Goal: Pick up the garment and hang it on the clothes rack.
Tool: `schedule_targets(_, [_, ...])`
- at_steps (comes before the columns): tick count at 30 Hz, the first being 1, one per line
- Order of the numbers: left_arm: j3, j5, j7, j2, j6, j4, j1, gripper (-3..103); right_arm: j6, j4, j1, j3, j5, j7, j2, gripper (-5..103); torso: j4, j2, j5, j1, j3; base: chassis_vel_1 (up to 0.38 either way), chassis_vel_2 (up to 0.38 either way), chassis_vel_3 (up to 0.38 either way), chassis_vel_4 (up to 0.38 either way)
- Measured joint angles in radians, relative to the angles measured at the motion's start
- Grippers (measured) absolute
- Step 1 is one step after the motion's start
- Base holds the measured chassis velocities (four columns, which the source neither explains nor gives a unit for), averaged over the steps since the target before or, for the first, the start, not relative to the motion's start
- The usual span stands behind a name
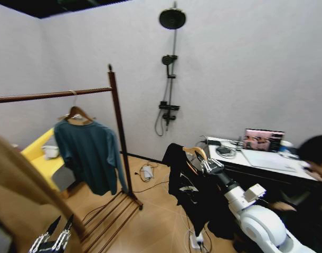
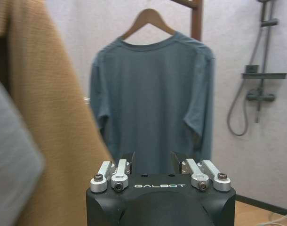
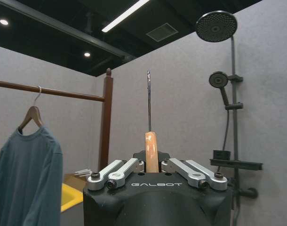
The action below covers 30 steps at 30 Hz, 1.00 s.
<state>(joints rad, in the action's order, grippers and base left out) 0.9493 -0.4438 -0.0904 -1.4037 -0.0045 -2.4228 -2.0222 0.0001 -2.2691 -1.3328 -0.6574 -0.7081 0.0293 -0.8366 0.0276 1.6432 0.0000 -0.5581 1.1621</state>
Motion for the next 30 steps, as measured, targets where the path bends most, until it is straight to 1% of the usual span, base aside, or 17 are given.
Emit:
schedule_targets(16, [0.0,0.0,0.0,0.0,0.0,0.0,0.0,46,-0.008,-0.039,-0.012,-0.029,-0.021,0.018,0.009,10,-0.0001,0.0,-0.0001,0.0,0.0,0.128,0.121,0.127,0.114])
schedule_targets(18, [0.0,0.0,0.0,0.0,0.0,0.0,0.0,46,-0.032,-0.05,-0.019,-0.048,-0.016,0.015,0.017,10,-0.0006,0.0,0.0,0.0,0.0,0.089,0.108,0.113,0.108])
schedule_targets(19, [0.0,0.0,0.0,0.0,0.0,0.0,0.0,46,-0.032,-0.05,-0.019,-0.048,-0.016,0.015,0.017,10,-0.0006,0.0,0.0,0.0,0.0,0.075,0.093,0.113,0.108])
schedule_targets(21, [0.0,0.0,0.0,0.0,0.0,0.0,0.0,46,-0.057,-0.064,-0.024,-0.062,-0.014,0.014,0.024,10,-0.0002,0.0,0.0,0.0,0.0,0.05,0.068,0.059,0.054])
schedule_targets(24, [0.0,0.0,0.0,0.0,0.0,0.0,0.0,46,-0.066,-0.071,-0.016,-0.065,-0.018,0.022,0.029,10,0.0006,0.0,0.0,0.0,0.0,0.017,0.016,0.025,0.036])
schedule_targets(30, [0.0,0.0,0.0,0.0,0.0,0.0,0.0,46,-0.084,-0.072,0.006,-0.068,-0.02,0.054,0.033,10,0.0002,0.0,0.0001,0.0,0.0,-0.034,0.025,0.027,-0.018])
